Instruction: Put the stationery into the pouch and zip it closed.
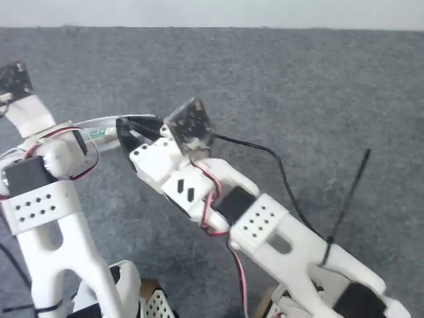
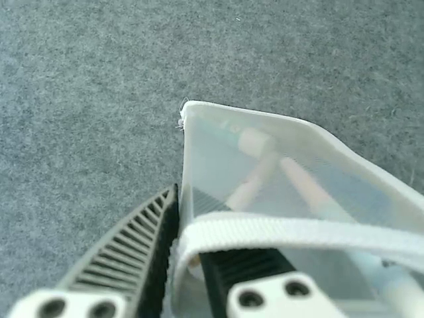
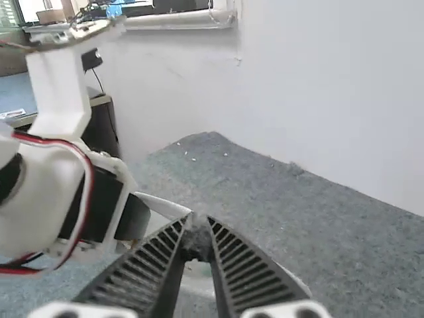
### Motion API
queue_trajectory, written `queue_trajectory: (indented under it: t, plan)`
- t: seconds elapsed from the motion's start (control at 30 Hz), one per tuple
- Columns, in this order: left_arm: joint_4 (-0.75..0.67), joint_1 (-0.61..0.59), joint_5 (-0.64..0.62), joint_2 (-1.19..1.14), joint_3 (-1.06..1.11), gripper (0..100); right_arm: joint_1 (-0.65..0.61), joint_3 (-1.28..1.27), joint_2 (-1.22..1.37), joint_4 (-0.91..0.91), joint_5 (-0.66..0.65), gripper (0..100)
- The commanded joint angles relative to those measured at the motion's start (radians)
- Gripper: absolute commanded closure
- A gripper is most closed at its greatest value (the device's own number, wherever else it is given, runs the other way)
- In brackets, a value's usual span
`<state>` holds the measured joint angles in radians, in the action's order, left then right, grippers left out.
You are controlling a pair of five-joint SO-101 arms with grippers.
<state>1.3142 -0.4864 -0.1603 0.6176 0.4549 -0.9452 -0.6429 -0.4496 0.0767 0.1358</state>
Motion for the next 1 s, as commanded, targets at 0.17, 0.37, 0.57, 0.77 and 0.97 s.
queue_trajectory:
  t: [0.17,0.37,0.57,0.77,0.97]
  plan:
    - [-0.032,0.0,0.008,-0.005,-0.005,99,-0.012,0.298,0.17,0.34,0.014,99.2]
    - [-0.032,0.0,0.008,-0.005,-0.004,99,0.025,0.416,0.268,0.499,0.014,99.2]
    - [-0.032,-0.002,0.008,-0.005,-0.004,99,0.041,0.413,0.128,0.541,0.021,99.2]
    - [-0.032,0.0,0.008,-0.005,-0.012,99,0.01,0.293,0.019,0.449,0.023,99.2]
    - [0.006,0.0,0.008,0.054,-0.082,99,-0.007,0.14,-0.015,0.308,0.017,99.2]
